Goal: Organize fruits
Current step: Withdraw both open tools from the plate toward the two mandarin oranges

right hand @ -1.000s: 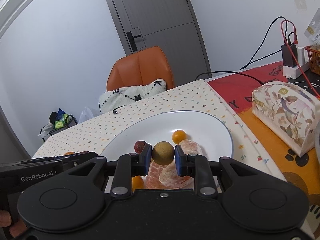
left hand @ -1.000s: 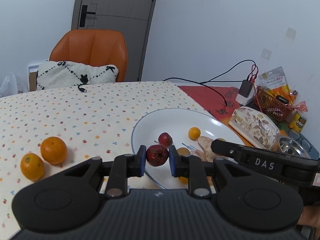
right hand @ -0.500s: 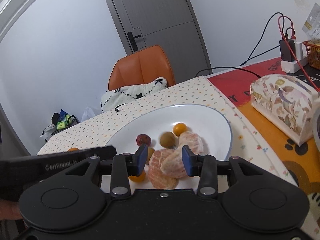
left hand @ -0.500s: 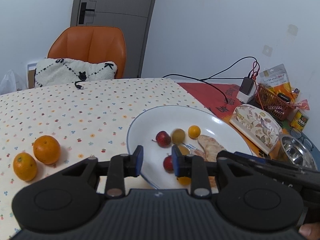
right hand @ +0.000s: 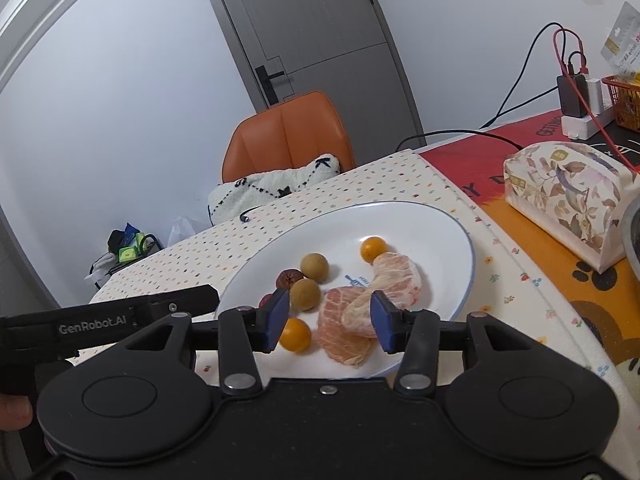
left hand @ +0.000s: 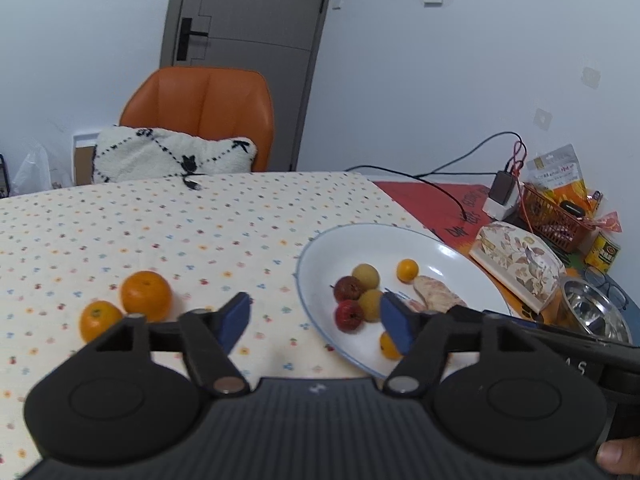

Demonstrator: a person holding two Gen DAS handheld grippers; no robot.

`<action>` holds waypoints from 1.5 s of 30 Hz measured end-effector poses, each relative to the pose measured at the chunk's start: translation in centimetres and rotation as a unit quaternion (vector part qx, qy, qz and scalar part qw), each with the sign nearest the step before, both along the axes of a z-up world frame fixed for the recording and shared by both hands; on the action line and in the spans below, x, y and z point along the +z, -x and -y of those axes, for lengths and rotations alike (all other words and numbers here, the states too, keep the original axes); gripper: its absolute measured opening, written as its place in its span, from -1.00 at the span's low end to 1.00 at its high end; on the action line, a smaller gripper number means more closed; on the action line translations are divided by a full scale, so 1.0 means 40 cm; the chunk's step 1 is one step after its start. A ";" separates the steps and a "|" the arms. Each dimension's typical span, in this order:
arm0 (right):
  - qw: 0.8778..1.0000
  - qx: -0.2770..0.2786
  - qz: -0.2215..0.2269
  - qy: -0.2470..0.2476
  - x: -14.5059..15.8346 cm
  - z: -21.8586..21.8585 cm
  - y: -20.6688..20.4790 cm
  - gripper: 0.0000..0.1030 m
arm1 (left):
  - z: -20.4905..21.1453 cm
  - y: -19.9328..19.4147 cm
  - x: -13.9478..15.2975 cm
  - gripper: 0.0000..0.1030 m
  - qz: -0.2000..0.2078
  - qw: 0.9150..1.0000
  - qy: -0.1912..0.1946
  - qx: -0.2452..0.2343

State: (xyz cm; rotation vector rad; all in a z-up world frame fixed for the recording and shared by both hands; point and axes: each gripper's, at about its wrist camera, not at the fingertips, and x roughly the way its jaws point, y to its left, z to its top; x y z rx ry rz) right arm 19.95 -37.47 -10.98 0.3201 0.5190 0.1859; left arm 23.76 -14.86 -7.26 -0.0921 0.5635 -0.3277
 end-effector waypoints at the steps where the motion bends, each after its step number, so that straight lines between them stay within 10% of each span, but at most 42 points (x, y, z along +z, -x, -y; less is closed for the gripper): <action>1: 1.000 0.001 0.000 0.001 0.001 -0.004 0.001 -0.02 | -0.008 0.004 0.003 0.57 0.002 1.000 0.001 0.004; 11: 1.000 0.011 0.020 0.005 0.019 -0.044 0.019 0.45 | -0.101 0.039 0.025 0.93 0.031 0.998 0.013 0.049; 16: 0.999 0.018 0.045 0.003 0.036 -0.068 0.031 0.99 | -0.145 0.050 0.043 0.94 0.042 0.996 0.006 0.075; 45: 0.995 0.092 0.049 -0.003 0.069 -0.242 0.016 1.00 | -0.339 0.080 0.075 1.00 0.037 0.991 -0.011 0.126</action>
